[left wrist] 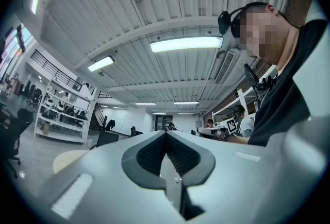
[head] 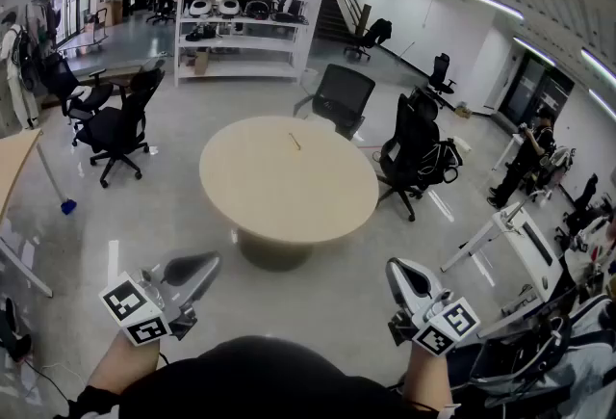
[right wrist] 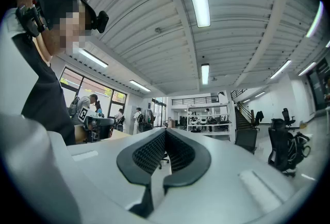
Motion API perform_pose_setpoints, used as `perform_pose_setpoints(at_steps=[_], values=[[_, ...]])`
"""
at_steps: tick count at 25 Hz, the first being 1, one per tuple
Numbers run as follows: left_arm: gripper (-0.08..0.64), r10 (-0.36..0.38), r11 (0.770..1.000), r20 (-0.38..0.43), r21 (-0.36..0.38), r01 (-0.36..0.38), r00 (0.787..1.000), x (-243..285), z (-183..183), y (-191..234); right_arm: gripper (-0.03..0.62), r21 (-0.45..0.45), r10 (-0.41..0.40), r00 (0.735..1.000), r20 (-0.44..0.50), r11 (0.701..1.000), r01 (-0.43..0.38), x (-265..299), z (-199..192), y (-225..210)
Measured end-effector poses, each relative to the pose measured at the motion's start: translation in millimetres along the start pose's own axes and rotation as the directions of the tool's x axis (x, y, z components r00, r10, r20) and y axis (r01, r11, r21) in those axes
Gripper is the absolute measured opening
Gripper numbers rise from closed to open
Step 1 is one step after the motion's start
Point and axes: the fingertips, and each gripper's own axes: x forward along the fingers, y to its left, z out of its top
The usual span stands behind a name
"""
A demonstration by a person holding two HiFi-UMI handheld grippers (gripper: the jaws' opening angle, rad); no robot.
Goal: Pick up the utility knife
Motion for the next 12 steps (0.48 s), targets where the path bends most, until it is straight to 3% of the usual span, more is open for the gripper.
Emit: perform_pose_setpoints(at_steps=[12], values=[[0.000,0.006,1.000,-0.012,0.000,-0.006,1.000,-0.2,1.6,6.0,0.013,0.032,0.024,1.000,0.017,0.999,-0.024,6.5,0.4,1.1]])
